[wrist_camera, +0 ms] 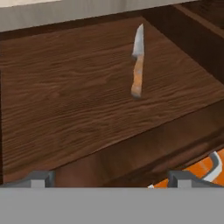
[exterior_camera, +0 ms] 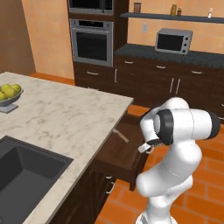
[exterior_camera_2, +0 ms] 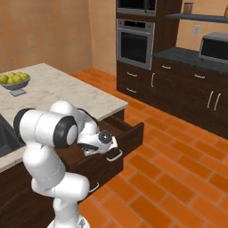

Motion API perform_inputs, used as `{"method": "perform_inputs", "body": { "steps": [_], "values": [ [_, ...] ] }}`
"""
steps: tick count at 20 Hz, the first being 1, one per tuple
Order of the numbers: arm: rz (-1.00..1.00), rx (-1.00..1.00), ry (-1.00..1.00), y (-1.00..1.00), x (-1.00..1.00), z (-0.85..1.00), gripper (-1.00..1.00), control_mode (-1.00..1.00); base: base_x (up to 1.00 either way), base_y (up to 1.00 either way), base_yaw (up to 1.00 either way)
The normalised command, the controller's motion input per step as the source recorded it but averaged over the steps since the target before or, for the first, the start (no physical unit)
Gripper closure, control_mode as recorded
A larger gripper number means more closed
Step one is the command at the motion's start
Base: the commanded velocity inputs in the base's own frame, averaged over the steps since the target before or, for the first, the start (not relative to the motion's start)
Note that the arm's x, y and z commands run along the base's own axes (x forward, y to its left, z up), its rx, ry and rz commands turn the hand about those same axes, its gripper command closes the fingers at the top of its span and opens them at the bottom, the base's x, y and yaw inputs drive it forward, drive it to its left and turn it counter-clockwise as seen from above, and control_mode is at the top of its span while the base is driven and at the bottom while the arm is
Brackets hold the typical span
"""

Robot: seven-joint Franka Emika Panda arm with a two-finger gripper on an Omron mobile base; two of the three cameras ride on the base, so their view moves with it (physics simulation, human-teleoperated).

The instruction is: Pick up the knife from the drawer and place it on the cutting board. Then place the meat from the plate to the cutting board.

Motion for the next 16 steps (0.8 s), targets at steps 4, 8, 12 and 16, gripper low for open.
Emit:
{"method": "perform_inputs", "body": {
  "steps": [4,8,12,16],
  "values": [
    [-0.16,0.0,0.23,-0.88,-0.32,-0.21,-1.0,-1.0,0.0,0.0,0.0],
    [-0.17,0.0,0.25,-1.0,-0.34,-0.31,-1.0,-1.0,0.0,0.0,0.0],
    [-0.19,0.0,0.25,-1.0,-0.39,-0.43,-1.0,-1.0,0.0,0.0,0.0],
    [-0.2,-0.03,0.29,-1.0,-0.31,-0.47,-1.0,-1.0,0.0,0.0,0.0]
  ]
}}
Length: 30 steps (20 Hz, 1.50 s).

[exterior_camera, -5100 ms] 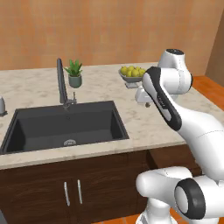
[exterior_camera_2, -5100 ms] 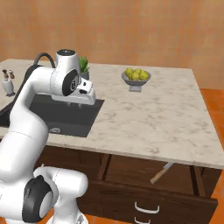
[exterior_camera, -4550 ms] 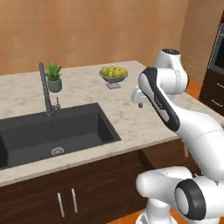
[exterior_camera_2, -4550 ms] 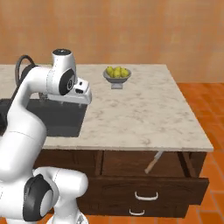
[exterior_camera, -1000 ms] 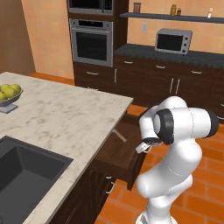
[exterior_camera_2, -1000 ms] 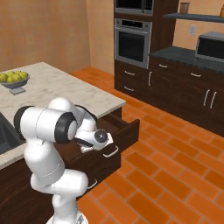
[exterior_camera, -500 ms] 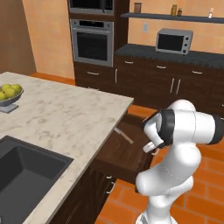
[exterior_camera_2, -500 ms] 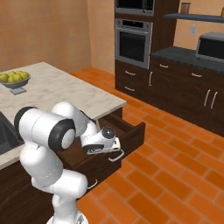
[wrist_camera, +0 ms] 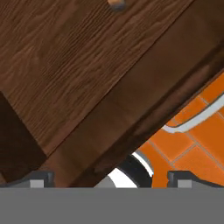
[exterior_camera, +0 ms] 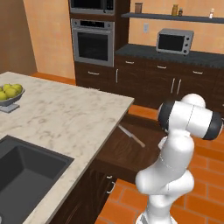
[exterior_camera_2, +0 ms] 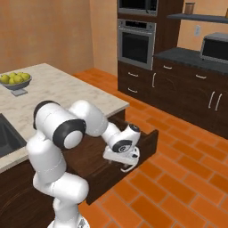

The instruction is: Pick up the knife from the drawer and place it on the cutting board. Then place the meat from the plate to the cutting board.

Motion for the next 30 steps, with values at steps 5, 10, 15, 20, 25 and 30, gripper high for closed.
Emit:
{"method": "perform_inputs", "body": {
  "steps": [5,10,15,20,25,30],
  "values": [
    [-0.14,-0.01,0.12,-0.78,-0.27,0.13,-1.0,-1.0,0.0,0.0,0.0],
    [0.06,-0.09,-0.13,0.28,-0.01,0.91,-1.0,-1.0,0.0,0.0,0.0],
    [0.31,-0.09,-0.11,0.69,0.69,0.24,-1.0,-1.0,0.0,0.0,0.0],
    [0.37,-0.11,-0.02,0.96,0.87,-0.05,-1.0,-1.0,0.0,0.0,0.0],
    [0.2,0.0,0.0,0.26,0.94,-0.27,-1.0,-1.0,0.0,0.0,0.0],
    [0.0,0.1,-0.16,-0.01,0.35,-0.53,-1.0,-1.0,0.0,0.0,0.0]
  ]
}}
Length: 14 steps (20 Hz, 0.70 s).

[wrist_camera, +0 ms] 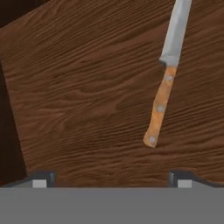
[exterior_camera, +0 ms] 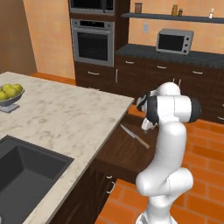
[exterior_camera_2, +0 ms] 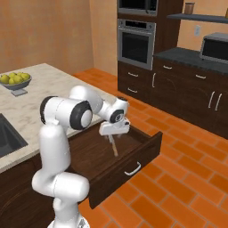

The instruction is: Pick up the knife from the drawer and place it on the cutting board. Then place the meat from the plate to the cutting board.

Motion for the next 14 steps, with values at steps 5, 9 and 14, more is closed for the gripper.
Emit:
{"method": "perform_inputs", "body": {
  "steps": [5,9,14],
  "values": [
    [0.0,0.08,-0.17,-0.32,0.34,-0.5,-1.0,-1.0,0.0,0.0,0.0],
    [0.0,-0.03,-0.03,0.02,0.26,-0.6,-1.0,-1.0,0.0,0.0,0.0],
    [-0.02,0.0,0.0,0.1,0.0,-0.41,-1.0,-1.0,0.0,0.0,0.0]
  ]
}}
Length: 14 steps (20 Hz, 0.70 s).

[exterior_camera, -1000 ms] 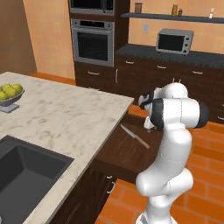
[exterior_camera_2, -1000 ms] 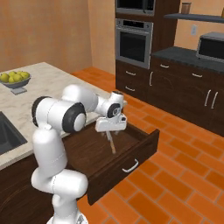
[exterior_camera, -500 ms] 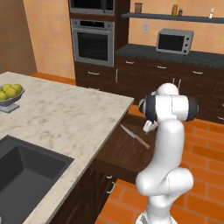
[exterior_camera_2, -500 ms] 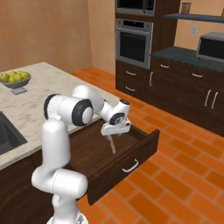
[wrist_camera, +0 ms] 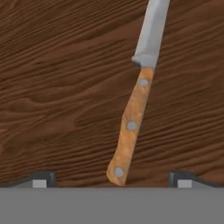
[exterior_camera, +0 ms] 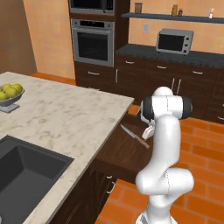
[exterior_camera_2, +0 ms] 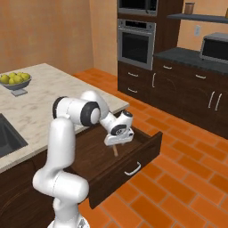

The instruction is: Pick up the knife from the drawer and place it on the cutting board. Then place the meat from the plate to the cutting board.

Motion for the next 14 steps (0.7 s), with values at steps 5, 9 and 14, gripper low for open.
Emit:
{"method": "perform_inputs", "body": {
  "steps": [5,9,14],
  "values": [
    [-0.03,-0.01,0.0,0.02,0.19,-0.39,-1.0,-1.0,0.0,0.0,0.0],
    [-0.04,0.0,0.0,0.0,0.21,-0.3,-1.0,-1.0,0.0,0.0,0.0],
    [-0.04,0.0,0.03,0.0,0.03,-0.39,-1.0,-1.0,0.0,0.0,0.0]
  ]
}}
